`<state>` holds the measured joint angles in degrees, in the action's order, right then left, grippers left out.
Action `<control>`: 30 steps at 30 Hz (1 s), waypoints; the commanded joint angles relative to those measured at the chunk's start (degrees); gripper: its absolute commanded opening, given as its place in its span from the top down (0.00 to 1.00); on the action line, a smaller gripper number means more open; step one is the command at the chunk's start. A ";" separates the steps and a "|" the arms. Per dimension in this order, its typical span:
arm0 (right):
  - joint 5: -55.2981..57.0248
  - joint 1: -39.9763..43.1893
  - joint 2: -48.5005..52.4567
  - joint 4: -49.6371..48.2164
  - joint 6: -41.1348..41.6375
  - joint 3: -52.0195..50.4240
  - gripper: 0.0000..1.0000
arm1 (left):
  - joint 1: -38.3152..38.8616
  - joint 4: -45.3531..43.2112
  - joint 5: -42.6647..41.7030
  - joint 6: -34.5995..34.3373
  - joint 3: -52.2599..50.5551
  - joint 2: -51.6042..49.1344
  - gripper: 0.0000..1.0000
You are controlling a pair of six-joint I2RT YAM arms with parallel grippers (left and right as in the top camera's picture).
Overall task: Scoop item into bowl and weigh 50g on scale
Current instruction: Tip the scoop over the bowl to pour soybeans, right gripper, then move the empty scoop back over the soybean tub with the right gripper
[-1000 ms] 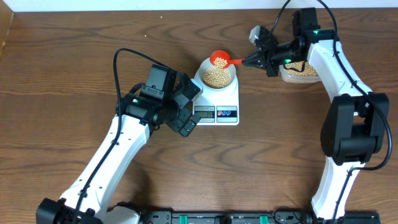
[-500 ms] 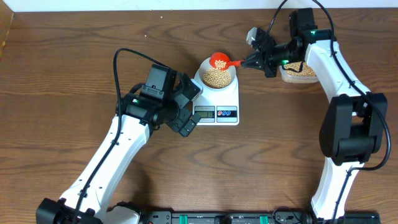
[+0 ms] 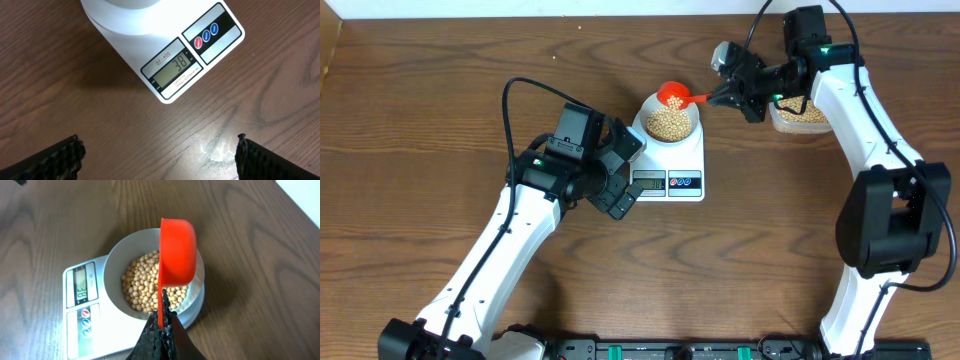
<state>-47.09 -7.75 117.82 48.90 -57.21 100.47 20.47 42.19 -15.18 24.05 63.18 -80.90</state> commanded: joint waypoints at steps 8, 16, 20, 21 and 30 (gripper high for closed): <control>12.35 -3.67 -4.04 0.66 -0.70 0.98 0.99 | 0.00 0.22 -0.87 0.52 1.66 0.55 0.02; 15.52 -5.88 -4.04 0.83 -0.70 0.98 0.99 | 0.02 0.22 -0.85 0.55 1.66 0.55 0.02; 15.47 -6.14 -4.04 0.83 -0.70 0.98 0.99 | 0.00 0.22 -0.87 0.52 1.66 0.55 0.02; 15.47 -6.14 -4.04 0.83 -0.70 0.98 0.99 | 0.02 0.22 -0.87 0.52 1.66 0.55 0.02; 11.04 -5.77 -5.09 0.72 -0.02 1.01 0.99 | 0.00 0.22 -0.85 0.52 1.66 0.55 0.02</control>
<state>-31.99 -13.76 115.33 49.63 -57.21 100.47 20.47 42.19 -15.18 24.05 63.16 -80.90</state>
